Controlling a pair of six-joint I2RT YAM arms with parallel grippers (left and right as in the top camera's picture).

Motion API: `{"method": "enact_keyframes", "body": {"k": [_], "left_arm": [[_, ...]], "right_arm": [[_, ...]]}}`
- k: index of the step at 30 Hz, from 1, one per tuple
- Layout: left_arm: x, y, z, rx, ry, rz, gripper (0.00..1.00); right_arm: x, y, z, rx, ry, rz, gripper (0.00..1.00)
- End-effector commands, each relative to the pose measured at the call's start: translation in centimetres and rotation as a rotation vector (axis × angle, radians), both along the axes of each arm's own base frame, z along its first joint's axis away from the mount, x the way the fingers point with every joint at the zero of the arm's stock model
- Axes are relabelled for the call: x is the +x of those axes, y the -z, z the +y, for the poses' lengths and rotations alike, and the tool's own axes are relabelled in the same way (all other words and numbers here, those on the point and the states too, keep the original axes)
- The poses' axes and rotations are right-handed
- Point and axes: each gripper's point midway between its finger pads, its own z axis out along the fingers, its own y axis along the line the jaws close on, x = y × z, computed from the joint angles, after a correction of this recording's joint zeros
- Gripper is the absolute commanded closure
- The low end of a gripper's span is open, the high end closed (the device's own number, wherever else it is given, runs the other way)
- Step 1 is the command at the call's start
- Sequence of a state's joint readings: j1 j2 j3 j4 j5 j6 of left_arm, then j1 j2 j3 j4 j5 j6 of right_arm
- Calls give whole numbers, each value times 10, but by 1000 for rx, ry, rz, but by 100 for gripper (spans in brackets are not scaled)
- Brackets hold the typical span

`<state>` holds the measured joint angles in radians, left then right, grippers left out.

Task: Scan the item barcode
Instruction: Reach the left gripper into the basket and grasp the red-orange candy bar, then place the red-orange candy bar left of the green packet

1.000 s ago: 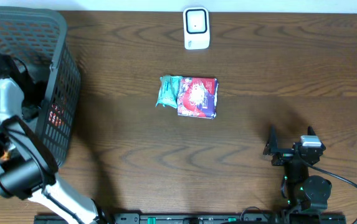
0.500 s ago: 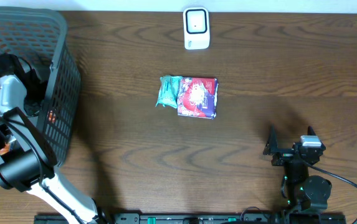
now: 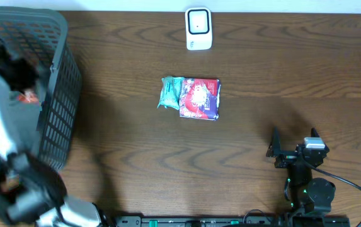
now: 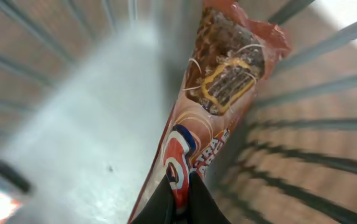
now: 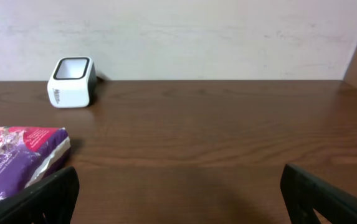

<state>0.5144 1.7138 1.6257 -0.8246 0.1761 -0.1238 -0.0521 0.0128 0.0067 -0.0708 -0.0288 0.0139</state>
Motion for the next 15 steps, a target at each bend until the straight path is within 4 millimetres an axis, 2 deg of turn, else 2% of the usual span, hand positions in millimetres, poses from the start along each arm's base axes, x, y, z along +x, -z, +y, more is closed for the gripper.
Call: {"method": "enact_keyframes", "body": {"k": [1,4,7,9,12,15], "left_arm": [[-25,-115,-18,118,-3,-260,93],[-46,-168,-49,109,35,-415,93],[-57,-197,-82,79,110,-513,93],[-55,-211,-116,5,207,-577,93],[-41,-213,-179,-110,402,-600,93],[-26,-188,-231,-165,532,-527,93]], "right_arm": [[0,1,2,-7,-7,4,1],[0,1,2,-8,-7,4,1],[0,1,2,-7,-7,4,1],[0,1,2,-8,-7,4,1],[0,1,2,-7,-7,4,1],[0,1,2,-7,-7,4,1]]}}
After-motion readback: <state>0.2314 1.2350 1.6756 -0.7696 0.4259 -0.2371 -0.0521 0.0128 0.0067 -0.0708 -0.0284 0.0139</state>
